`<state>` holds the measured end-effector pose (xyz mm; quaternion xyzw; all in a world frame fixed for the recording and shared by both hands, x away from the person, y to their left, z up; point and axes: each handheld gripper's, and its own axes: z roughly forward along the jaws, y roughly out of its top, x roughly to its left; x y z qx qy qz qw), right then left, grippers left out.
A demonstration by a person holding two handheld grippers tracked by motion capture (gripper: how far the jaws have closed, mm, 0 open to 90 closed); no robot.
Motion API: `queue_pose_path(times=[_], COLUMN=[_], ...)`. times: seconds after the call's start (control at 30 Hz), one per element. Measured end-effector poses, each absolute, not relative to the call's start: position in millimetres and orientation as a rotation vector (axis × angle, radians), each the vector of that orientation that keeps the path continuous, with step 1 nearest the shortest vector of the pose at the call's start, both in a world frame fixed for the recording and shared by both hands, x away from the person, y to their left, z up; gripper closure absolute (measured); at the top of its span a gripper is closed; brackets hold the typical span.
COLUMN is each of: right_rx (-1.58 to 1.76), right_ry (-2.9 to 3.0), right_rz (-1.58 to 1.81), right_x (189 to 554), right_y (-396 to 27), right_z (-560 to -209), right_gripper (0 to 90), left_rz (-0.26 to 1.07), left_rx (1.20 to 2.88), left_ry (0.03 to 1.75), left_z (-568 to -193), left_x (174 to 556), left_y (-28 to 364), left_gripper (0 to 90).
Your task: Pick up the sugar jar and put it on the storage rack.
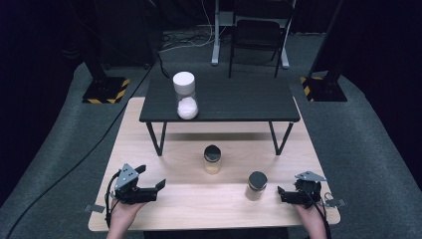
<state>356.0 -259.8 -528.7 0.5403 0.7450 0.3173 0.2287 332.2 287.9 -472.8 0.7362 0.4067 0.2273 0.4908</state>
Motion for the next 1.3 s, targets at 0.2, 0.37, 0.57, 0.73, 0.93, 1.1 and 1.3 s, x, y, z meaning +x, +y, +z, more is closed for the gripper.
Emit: queue_pose_path(times=[0.2, 0.37, 0.57, 0.73, 0.93, 1.1, 1.3], right_rx=[1.487, 1.488, 1.488, 1.489, 1.489, 1.489, 1.489], right_ry=[2.051, 2.051, 2.051, 2.050, 2.050, 2.049, 2.049], right_rz=[0.874, 0.874, 0.874, 0.874, 0.873, 0.873, 0.873], right_x=[356, 356, 356, 356, 356, 356, 356], right_y=[-260, -260, -260, -260, -260, -260, -260], right_z=[-529, -529, -529, -529, -529, -529, -529], right_gripper=[0.7, 0.7, 0.7, 0.7, 0.8, 0.8, 0.8], left_rz=[0.539, 0.529, 0.514, 0.494, 0.453, 0.409, 0.448], left_rx=[1.788, 1.796, 1.802, 1.829, 1.855, 1.891, 1.927], left_ry=[1.041, 1.082, 1.132, 1.173, 1.230, 1.292, 1.302], left_z=[-489, -499, -508, -516, -524, -529, -529], left_x=[336, 339, 342, 345, 350, 354, 354], left_y=[295, 300, 307, 310, 313, 311, 307], left_gripper=[6.5, 6.7, 6.8, 6.8, 6.8, 6.9, 7.1])
